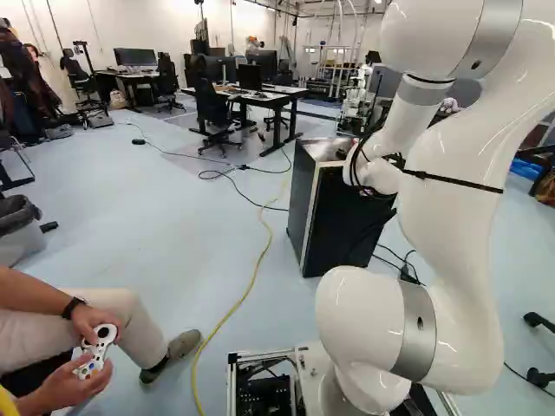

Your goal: Grab a drink from the fridge

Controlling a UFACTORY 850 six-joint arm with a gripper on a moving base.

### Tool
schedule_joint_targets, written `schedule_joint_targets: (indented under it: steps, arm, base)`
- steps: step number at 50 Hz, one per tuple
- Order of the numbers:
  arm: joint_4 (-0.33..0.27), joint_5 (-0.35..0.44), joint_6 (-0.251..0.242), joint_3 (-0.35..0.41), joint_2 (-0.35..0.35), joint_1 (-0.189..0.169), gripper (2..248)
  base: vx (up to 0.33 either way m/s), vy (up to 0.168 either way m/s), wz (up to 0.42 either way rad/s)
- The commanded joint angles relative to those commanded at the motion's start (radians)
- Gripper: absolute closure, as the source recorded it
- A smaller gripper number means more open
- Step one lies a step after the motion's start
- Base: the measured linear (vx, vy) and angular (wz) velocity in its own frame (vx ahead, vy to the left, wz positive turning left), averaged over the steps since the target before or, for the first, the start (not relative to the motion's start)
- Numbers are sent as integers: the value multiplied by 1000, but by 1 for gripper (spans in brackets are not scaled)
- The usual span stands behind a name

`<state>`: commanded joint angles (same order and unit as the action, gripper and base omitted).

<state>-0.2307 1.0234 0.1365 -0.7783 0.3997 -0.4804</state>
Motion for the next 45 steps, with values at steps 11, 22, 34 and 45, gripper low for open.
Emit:
schedule_joint_targets:
  steps: [11, 22, 34, 45]
  arm:
    - [0, 0, 0, -29, 23, 0, 3]
    - [0, 0, 0, -57, 45, 2, 3]
    - [0, 0, 0, -90, 70, 4, 3]
    - [0, 0, 0, -116, 91, 6, 3]
  base:
    - [0, 0, 0]
    - [0, 0, 0]
    - [0, 0, 0]
    - [0, 0, 0]
